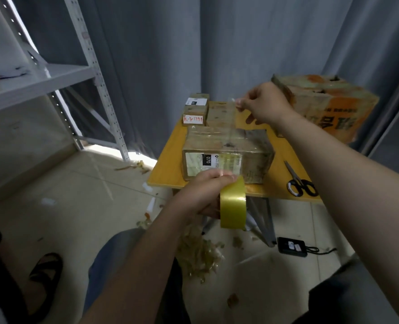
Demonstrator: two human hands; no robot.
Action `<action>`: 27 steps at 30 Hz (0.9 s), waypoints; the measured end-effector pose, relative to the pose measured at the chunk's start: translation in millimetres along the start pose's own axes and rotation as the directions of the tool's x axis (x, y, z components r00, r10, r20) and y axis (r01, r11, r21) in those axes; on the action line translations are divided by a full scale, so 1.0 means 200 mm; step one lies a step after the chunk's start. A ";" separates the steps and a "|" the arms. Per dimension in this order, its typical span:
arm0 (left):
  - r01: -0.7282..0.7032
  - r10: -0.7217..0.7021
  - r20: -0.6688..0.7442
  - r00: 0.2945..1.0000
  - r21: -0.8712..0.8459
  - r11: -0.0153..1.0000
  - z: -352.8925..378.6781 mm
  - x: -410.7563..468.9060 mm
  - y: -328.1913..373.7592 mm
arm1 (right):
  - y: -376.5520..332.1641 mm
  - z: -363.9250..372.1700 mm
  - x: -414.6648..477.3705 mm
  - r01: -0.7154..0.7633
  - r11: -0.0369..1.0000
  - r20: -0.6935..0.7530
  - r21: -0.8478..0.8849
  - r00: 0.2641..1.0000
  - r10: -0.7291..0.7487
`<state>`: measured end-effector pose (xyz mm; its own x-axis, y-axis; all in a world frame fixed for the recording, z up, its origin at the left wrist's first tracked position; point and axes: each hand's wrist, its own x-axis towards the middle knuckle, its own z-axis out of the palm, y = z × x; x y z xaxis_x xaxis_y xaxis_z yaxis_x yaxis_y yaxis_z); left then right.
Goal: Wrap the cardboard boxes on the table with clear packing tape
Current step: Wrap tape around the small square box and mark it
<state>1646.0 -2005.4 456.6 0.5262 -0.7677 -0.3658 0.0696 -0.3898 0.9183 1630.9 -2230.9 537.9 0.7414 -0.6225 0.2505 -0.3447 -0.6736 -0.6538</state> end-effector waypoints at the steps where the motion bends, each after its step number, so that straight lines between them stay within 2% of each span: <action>1: -0.008 0.008 -0.005 1.000 -0.012 1.000 0.00 0.00 0.01 | 0.00 -0.01 0.01 -0.002 1.000 0.004 -0.005 1.000 0.002; 6: -0.022 0.022 -0.009 1.000 -0.027 0.999 -0.01 -0.01 0.07 | 0.01 0.01 0.06 -0.011 0.998 0.055 -0.057 0.998 0.015; 16: -0.004 0.003 -0.022 1.000 -0.020 1.000 0.00 0.04 0.09 | 0.10 0.14 0.13 -0.087 0.979 0.048 -0.185 0.994 0.097; 20: 0.039 -0.039 -0.007 0.999 -0.045 0.998 0.00 0.06 0.07 | 0.12 0.19 0.10 -0.108 0.974 0.085 -0.199 0.988 0.127; 27: 0.029 -0.028 0.006 1.000 -0.076 0.997 0.00 0.08 0.04 | 0.14 0.22 0.06 -0.112 0.974 0.058 -0.199 0.990 0.125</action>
<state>1653.8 -2020.5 457.9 0.5187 -0.7594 -0.3927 0.1486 -0.3723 0.9162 1656.4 -2240.5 490.5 0.7245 -0.6780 0.1247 -0.5328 -0.6655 -0.5228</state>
